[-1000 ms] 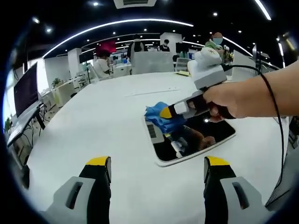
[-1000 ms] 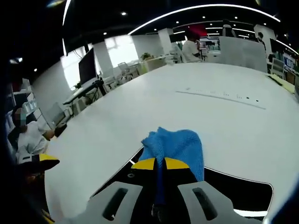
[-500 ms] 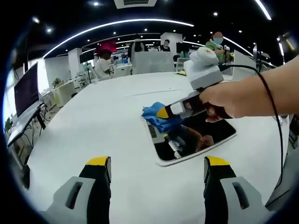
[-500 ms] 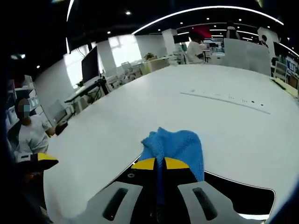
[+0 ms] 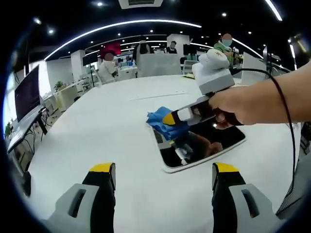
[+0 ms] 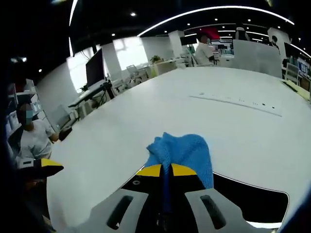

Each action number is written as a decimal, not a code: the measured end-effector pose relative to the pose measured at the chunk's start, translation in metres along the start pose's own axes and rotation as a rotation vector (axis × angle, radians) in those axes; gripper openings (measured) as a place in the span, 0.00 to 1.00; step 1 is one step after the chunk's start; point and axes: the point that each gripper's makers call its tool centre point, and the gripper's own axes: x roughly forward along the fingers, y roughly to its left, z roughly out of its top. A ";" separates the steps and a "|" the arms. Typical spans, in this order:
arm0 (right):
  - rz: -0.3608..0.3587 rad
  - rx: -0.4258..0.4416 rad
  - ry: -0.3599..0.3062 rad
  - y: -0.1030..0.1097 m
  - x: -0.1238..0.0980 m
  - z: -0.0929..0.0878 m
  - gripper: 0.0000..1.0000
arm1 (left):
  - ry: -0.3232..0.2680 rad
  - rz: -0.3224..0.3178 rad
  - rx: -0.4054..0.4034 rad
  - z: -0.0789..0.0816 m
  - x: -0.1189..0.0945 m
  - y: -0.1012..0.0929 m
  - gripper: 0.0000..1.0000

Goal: Wipe the mirror surface with the cleaning cloth until all visible marks leave the cleaned area.

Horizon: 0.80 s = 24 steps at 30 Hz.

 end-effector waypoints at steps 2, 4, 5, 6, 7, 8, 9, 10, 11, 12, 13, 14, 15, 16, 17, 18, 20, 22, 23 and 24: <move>0.001 -0.001 0.000 0.001 -0.001 0.000 0.01 | -0.001 0.000 0.000 0.000 0.000 0.000 0.82; 0.000 -0.003 0.001 0.001 -0.001 0.000 0.01 | 0.001 -0.001 0.002 0.000 0.000 0.000 0.82; 0.000 -0.003 0.001 0.001 0.000 0.000 0.01 | 0.001 -0.001 0.003 0.000 0.000 0.000 0.82; -0.001 -0.003 0.001 0.000 0.000 -0.001 0.01 | 0.001 -0.001 0.003 0.000 0.000 0.000 0.82; -0.001 -0.003 0.001 0.001 -0.001 -0.001 0.01 | -0.001 -0.002 0.002 0.000 0.000 0.000 0.82; -0.001 -0.004 0.002 0.001 -0.001 -0.001 0.01 | -0.001 -0.002 0.001 0.000 0.000 0.000 0.82; -0.001 -0.004 0.002 0.002 -0.002 -0.001 0.01 | 0.000 -0.001 0.002 0.000 0.000 0.000 0.82; 0.000 -0.004 0.003 0.003 -0.002 -0.001 0.01 | 0.000 -0.001 0.002 0.000 0.000 0.000 0.82; 0.001 -0.005 0.003 0.003 -0.002 -0.002 0.01 | 0.000 -0.002 0.000 0.000 0.001 0.000 0.82; 0.002 -0.005 0.002 0.004 -0.003 -0.002 0.01 | 0.000 -0.001 0.000 0.000 0.000 0.000 0.82; 0.004 -0.005 0.002 0.006 -0.004 -0.003 0.01 | -0.002 0.000 0.001 0.001 0.000 0.000 0.82; 0.005 -0.005 0.001 0.007 -0.005 -0.004 0.01 | -0.003 0.000 0.002 0.001 0.000 0.000 0.82; 0.007 -0.005 0.000 0.006 -0.004 -0.004 0.01 | -0.002 -0.001 0.002 0.001 0.001 0.000 0.82; 0.008 -0.004 0.000 0.006 -0.005 -0.004 0.01 | -0.001 -0.002 0.001 0.000 0.000 0.000 0.82; 0.009 -0.003 -0.001 0.006 -0.005 -0.004 0.01 | -0.001 -0.002 0.003 0.000 0.000 0.000 0.82; 0.010 -0.003 -0.001 0.006 -0.005 -0.005 0.01 | -0.002 -0.002 0.003 0.001 0.000 0.000 0.82; 0.011 -0.003 0.001 0.008 -0.006 -0.005 0.01 | -0.003 -0.002 0.003 0.001 0.000 0.000 0.82; 0.012 -0.004 0.002 0.009 -0.006 -0.006 0.01 | -0.002 -0.003 0.004 0.001 0.001 -0.001 0.82; 0.013 -0.003 0.003 0.009 -0.007 -0.006 0.01 | -0.001 -0.003 0.005 0.001 0.001 -0.001 0.82; 0.013 -0.007 0.004 0.009 -0.007 -0.007 0.01 | -0.003 -0.001 0.007 0.001 0.001 0.000 0.82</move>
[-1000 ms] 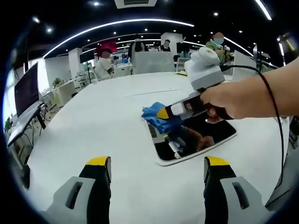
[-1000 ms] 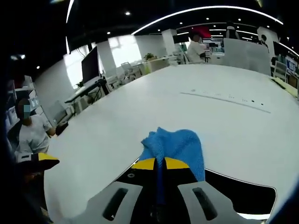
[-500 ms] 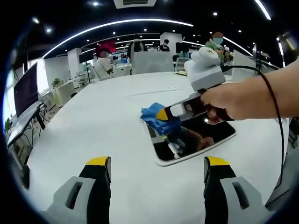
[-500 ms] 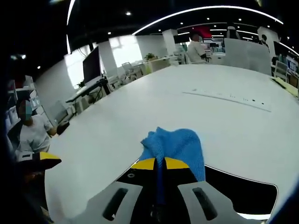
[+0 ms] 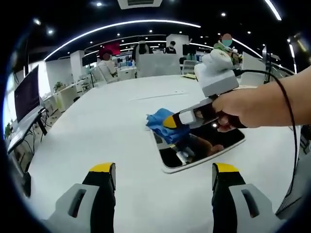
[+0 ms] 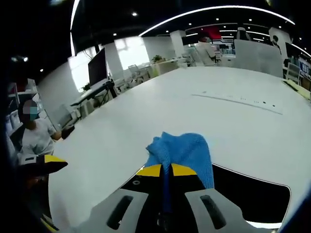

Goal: Wipe the mirror surface with the cleaning cloth until all visible marks leave the cleaned area.

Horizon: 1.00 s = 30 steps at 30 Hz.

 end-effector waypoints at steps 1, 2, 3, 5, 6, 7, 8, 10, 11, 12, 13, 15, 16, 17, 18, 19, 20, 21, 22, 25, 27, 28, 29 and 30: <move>0.000 0.000 0.000 0.001 0.000 0.000 0.01 | -0.002 -0.002 -0.002 0.000 0.000 0.000 0.82; 0.000 0.004 0.003 0.001 -0.001 0.000 0.01 | 0.000 -0.003 -0.002 0.000 0.000 -0.001 0.82; -0.001 0.001 0.006 0.002 -0.001 -0.001 0.01 | 0.003 -0.003 0.001 -0.001 0.000 -0.001 0.82; 0.003 -0.004 0.009 0.003 -0.002 -0.002 0.01 | 0.001 -0.001 0.000 0.000 0.000 0.000 0.82; 0.012 -0.002 0.009 0.004 -0.004 -0.003 0.01 | -0.001 0.000 -0.001 0.000 0.000 0.000 0.82; 0.016 -0.004 0.008 0.005 -0.005 -0.005 0.01 | 0.000 -0.001 -0.001 0.000 0.000 0.000 0.82; 0.020 -0.006 0.006 0.007 -0.006 -0.006 0.01 | 0.002 -0.002 -0.002 0.000 0.000 0.000 0.82; 0.023 -0.004 0.004 0.010 -0.009 -0.008 0.01 | 0.000 -0.004 0.003 0.000 0.001 -0.001 0.82; 0.025 -0.004 0.003 0.010 -0.009 -0.009 0.01 | 0.000 -0.004 0.004 0.000 0.001 -0.001 0.82; 0.027 -0.003 0.001 0.011 -0.010 -0.009 0.01 | 0.001 -0.005 0.004 0.000 0.001 -0.002 0.82; 0.028 -0.001 0.000 0.010 -0.010 -0.009 0.01 | 0.002 -0.005 0.005 0.000 0.001 -0.002 0.82; 0.031 0.001 0.000 0.009 -0.009 -0.009 0.01 | 0.003 -0.006 0.004 -0.001 0.001 -0.002 0.82; 0.033 0.002 0.000 0.009 -0.009 -0.010 0.01 | 0.004 -0.006 0.005 -0.001 0.001 -0.002 0.82; 0.034 0.002 0.001 0.010 -0.010 -0.010 0.01 | 0.005 -0.006 0.006 -0.001 0.001 -0.002 0.82; 0.035 0.002 0.001 0.010 -0.010 -0.011 0.01 | 0.004 -0.006 0.006 -0.001 0.001 -0.002 0.82; 0.037 0.002 0.001 0.012 -0.011 -0.012 0.01 | 0.002 -0.007 0.005 -0.001 0.001 -0.002 0.82; 0.039 0.003 0.001 0.012 -0.012 -0.013 0.01 | 0.003 -0.008 0.006 -0.001 0.001 -0.002 0.82; 0.040 0.004 0.001 0.013 -0.013 -0.014 0.01 | 0.004 -0.008 0.008 -0.001 0.001 -0.003 0.82; 0.042 0.004 0.000 0.014 -0.013 -0.014 0.01 | 0.003 -0.009 0.008 0.000 0.001 -0.003 0.82; 0.047 0.006 0.001 0.017 -0.016 -0.016 0.01 | 0.002 -0.009 0.010 0.000 0.001 -0.003 0.82; 0.051 0.005 0.002 0.017 -0.016 -0.017 0.01 | 0.002 -0.009 0.011 0.000 0.002 -0.003 0.82; 0.053 0.006 0.003 0.018 -0.017 -0.018 0.01 | 0.003 -0.011 0.012 0.000 0.001 -0.003 0.82; 0.055 0.007 0.003 0.019 -0.018 -0.019 0.01 | 0.005 -0.012 0.012 -0.001 0.001 -0.004 0.82; 0.058 0.005 0.005 0.020 -0.018 -0.020 0.01 | 0.005 -0.013 0.012 -0.001 0.002 -0.004 0.81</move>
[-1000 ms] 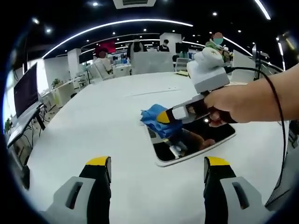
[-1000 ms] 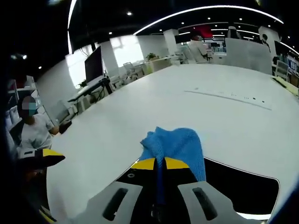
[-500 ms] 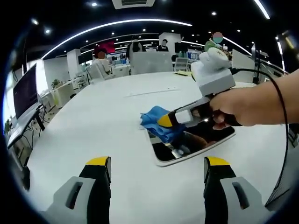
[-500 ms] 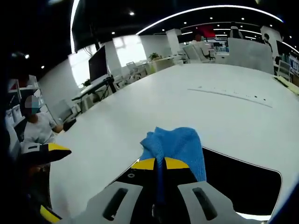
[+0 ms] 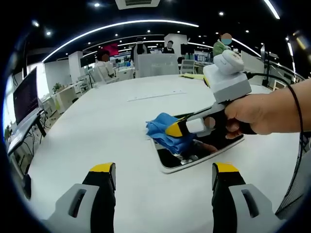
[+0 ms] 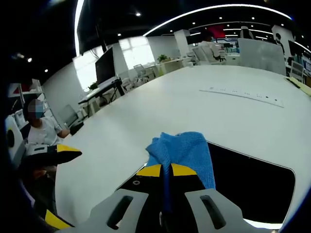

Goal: Wipe the mirror surface with the cleaning cloth until all visible marks leave the cleaned area.

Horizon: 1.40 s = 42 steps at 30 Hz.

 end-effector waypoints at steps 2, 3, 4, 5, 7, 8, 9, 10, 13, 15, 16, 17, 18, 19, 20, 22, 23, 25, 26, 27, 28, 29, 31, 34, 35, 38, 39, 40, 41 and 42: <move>0.005 -0.001 0.002 0.003 -0.002 -0.002 0.01 | -0.002 0.002 0.004 0.000 0.000 0.000 0.81; 0.007 -0.002 0.003 0.005 -0.003 -0.003 0.01 | -0.001 0.002 0.004 0.000 0.000 0.000 0.81; 0.009 -0.002 0.003 0.005 -0.003 -0.003 0.01 | -0.001 0.001 0.002 0.000 0.000 0.000 0.81; 0.012 -0.002 0.004 0.006 -0.004 -0.004 0.01 | 0.000 0.001 0.003 0.000 0.001 0.000 0.81; 0.017 -0.004 0.006 0.008 -0.005 -0.006 0.01 | -0.004 0.002 0.003 0.001 0.000 0.000 0.81; 0.019 -0.004 0.006 0.009 -0.006 -0.006 0.01 | -0.003 0.002 0.003 0.001 0.000 0.000 0.82; 0.020 -0.004 0.006 0.010 -0.006 -0.007 0.01 | -0.002 0.002 0.006 0.000 0.000 0.000 0.82; 0.022 -0.004 0.007 0.011 -0.007 -0.007 0.01 | -0.003 0.002 0.006 0.000 0.000 0.000 0.82; 0.026 -0.005 0.009 0.013 -0.008 -0.008 0.01 | -0.006 0.004 0.007 0.001 -0.001 0.001 0.82; 0.028 -0.005 0.009 0.014 -0.009 -0.009 0.01 | -0.005 0.003 0.007 0.001 0.001 0.001 0.82; 0.029 -0.004 0.009 0.015 -0.009 -0.010 0.01 | -0.006 0.004 0.007 0.001 0.001 0.001 0.82; 0.030 -0.004 0.010 0.015 -0.009 -0.010 0.01 | -0.007 0.003 0.007 0.001 0.001 0.001 0.82; 0.031 -0.004 0.010 0.016 -0.010 -0.011 0.01 | -0.007 0.003 0.006 0.001 0.001 0.001 0.82; 0.032 -0.004 0.010 0.016 -0.010 -0.011 0.01 | -0.005 0.002 0.008 0.001 0.001 0.001 0.82; 0.034 -0.005 0.009 0.017 -0.010 -0.011 0.01 | -0.004 0.000 0.006 0.001 0.001 0.000 0.82; 0.038 -0.003 0.009 0.017 -0.010 -0.012 0.01 | -0.006 0.001 0.006 0.001 0.000 0.000 0.82; 0.039 -0.003 0.010 0.018 -0.010 -0.012 0.01 | -0.008 0.000 0.006 0.002 0.000 0.000 0.82; 0.042 -0.004 0.010 0.018 -0.010 -0.013 0.01 | -0.006 -0.001 0.007 0.001 0.001 0.000 0.82; 0.042 -0.004 0.010 0.019 -0.011 -0.013 0.01 | -0.007 -0.001 0.008 0.001 0.002 0.000 0.82; 0.043 -0.005 0.010 0.019 -0.011 -0.014 0.01 | -0.009 -0.001 0.007 0.002 0.002 0.000 0.82; 0.044 -0.006 0.010 0.020 -0.011 -0.014 0.01 | -0.009 -0.001 0.007 0.002 0.002 0.000 0.82; 0.045 -0.006 0.009 0.022 -0.012 -0.015 0.01 | -0.007 -0.002 0.008 0.001 0.002 0.000 0.82; 0.048 -0.007 0.008 0.024 -0.013 -0.016 0.01 | -0.008 -0.003 0.008 0.001 0.002 -0.001 0.82; 0.051 -0.004 0.005 0.025 -0.014 -0.017 0.01 | -0.009 -0.004 0.008 0.002 0.002 -0.001 0.82; 0.053 -0.005 0.005 0.026 -0.014 -0.017 0.01 | -0.008 -0.004 0.009 0.002 0.002 -0.001 0.82; 0.056 -0.007 0.008 0.027 -0.015 -0.017 0.01 | -0.010 -0.005 0.011 0.002 0.002 -0.002 0.82; 0.056 -0.009 0.009 0.027 -0.015 -0.017 0.01 | -0.009 -0.006 0.012 0.002 0.002 -0.002 0.82; 0.056 -0.013 0.011 0.028 -0.015 -0.017 0.01 | -0.008 -0.006 0.012 0.002 0.002 -0.002 0.82; 0.056 -0.015 0.011 0.028 -0.015 -0.017 0.02 | -0.008 -0.006 0.012 0.002 0.002 -0.002 0.82; 0.056 -0.017 0.012 0.028 -0.015 -0.017 0.02 | -0.009 -0.005 0.011 0.002 0.001 -0.002 0.82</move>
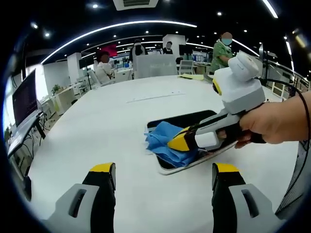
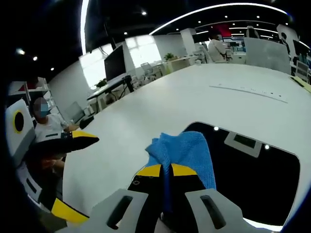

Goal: Wipe the mirror surface with the cleaning cloth until all visible marks leave the cleaned area.

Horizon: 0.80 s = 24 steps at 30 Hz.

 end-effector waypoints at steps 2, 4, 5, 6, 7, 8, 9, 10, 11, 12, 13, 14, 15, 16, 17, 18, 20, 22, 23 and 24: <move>0.001 0.000 -0.001 0.001 0.000 0.000 0.02 | 0.000 0.000 0.000 0.000 0.000 0.000 0.82; 0.003 -0.002 -0.001 0.001 0.000 0.000 0.03 | -0.001 0.000 0.000 0.000 0.000 0.000 0.82; 0.005 -0.002 0.000 0.001 0.000 0.001 0.03 | -0.002 0.001 0.000 0.000 0.000 0.000 0.82; 0.006 -0.004 0.002 0.001 -0.001 0.001 0.04 | -0.002 0.001 0.001 0.000 0.001 0.000 0.82; 0.006 -0.007 0.005 0.002 -0.001 0.001 0.04 | -0.002 0.001 -0.001 0.000 0.001 0.001 0.82; 0.009 -0.008 0.007 0.002 -0.002 0.001 0.04 | -0.002 0.001 -0.001 0.000 0.001 0.001 0.82; 0.011 -0.011 0.009 0.003 -0.003 0.001 0.05 | -0.003 0.002 -0.001 0.000 0.001 0.001 0.82; 0.013 -0.024 0.015 0.004 -0.004 0.000 0.05 | -0.004 0.002 -0.003 0.000 0.001 0.001 0.82; 0.014 -0.034 0.018 0.005 -0.006 -0.001 0.05 | -0.004 0.002 -0.003 0.000 0.001 0.001 0.82; 0.017 -0.045 0.021 0.006 -0.007 -0.002 0.06 | -0.004 0.002 -0.004 0.000 0.000 0.001 0.82; 0.019 -0.049 0.023 0.007 -0.008 -0.003 0.07 | -0.004 0.002 -0.002 0.000 -0.001 0.000 0.82; 0.023 -0.062 0.026 0.008 -0.009 -0.004 0.08 | -0.004 0.002 -0.001 0.000 0.000 0.001 0.82; 0.024 -0.074 0.029 0.009 -0.010 -0.004 0.08 | -0.005 0.001 -0.002 0.001 0.000 0.000 0.82; 0.024 -0.091 0.031 0.010 -0.011 -0.005 0.09 | -0.005 0.001 -0.002 0.001 -0.001 0.000 0.82; 0.025 -0.114 0.035 0.011 -0.011 -0.006 0.11 | -0.005 0.001 -0.001 0.001 -0.001 0.000 0.82; 0.025 -0.123 0.036 0.012 -0.011 -0.006 0.12 | -0.004 0.001 0.000 0.001 -0.001 0.000 0.81; 0.025 -0.148 0.040 0.013 -0.009 -0.007 0.14 | -0.004 0.000 0.000 0.001 0.000 0.000 0.81; 0.026 -0.163 0.042 0.014 -0.008 -0.007 0.15 | -0.004 -0.001 0.002 0.000 0.001 0.000 0.81; 0.022 -0.181 0.043 0.013 -0.008 -0.008 0.15 | -0.003 -0.001 0.001 0.000 0.001 0.000 0.81; 0.019 -0.195 0.045 0.013 -0.008 -0.008 0.15 | -0.002 -0.001 0.002 0.000 0.002 0.000 0.81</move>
